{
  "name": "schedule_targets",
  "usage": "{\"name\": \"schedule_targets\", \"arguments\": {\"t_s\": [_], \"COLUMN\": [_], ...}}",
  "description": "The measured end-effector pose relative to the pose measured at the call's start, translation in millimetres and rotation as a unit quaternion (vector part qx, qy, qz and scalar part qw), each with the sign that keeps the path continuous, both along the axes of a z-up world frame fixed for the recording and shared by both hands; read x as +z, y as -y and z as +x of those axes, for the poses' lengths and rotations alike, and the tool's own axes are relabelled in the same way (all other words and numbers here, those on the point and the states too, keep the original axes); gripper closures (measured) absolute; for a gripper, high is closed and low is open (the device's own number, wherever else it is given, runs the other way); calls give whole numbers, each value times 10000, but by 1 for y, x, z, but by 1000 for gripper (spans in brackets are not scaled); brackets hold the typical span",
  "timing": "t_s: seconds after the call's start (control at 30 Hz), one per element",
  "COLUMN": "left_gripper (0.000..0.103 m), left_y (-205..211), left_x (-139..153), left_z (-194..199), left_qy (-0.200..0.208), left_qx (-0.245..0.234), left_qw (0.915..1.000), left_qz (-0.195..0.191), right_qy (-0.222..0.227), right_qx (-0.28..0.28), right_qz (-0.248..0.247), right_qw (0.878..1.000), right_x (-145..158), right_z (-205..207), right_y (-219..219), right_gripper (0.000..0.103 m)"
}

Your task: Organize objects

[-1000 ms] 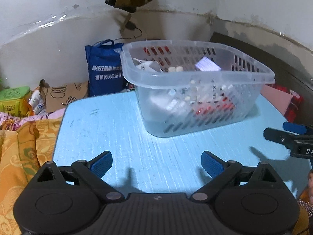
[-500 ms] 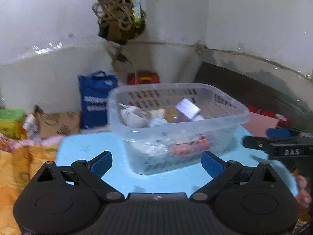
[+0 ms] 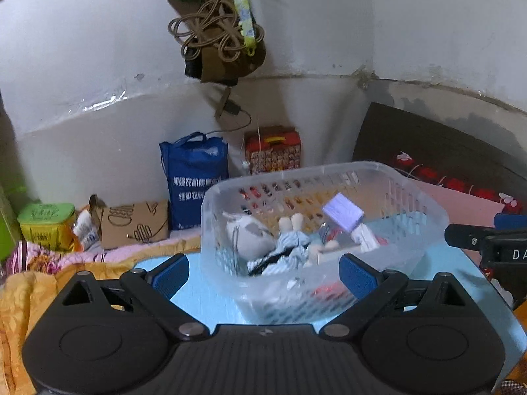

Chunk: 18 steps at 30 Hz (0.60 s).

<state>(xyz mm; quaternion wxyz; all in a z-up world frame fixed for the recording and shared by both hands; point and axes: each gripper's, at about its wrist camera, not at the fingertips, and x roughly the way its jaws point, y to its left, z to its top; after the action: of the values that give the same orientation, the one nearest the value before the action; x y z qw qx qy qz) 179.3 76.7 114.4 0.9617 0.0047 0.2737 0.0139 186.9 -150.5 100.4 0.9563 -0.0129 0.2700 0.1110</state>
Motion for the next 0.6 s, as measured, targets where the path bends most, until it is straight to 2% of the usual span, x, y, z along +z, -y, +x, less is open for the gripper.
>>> {"name": "schedule_targets", "arguments": {"t_s": [0.1,0.27,0.6], "left_gripper": [4,4,4], "left_y": [-1,4,-1], "left_x": [1,-4,-4], "left_z": [6,12,13], "left_qy": [8,124,100], "left_qx": [-36,59,127], "left_qw": [9999,9999,9998], "left_qz": [-132,-17,-132], "right_qy": [-93,-169,-400], "right_qx": [-27,-61,-10], "right_qz": [-78,-145,-76], "right_qw": [9999,9997,9992], "right_x": [0,-3,-13], "right_z": [3,8,19], "right_y": [-3,-9,-13], "right_gripper": [0,0,0]}}
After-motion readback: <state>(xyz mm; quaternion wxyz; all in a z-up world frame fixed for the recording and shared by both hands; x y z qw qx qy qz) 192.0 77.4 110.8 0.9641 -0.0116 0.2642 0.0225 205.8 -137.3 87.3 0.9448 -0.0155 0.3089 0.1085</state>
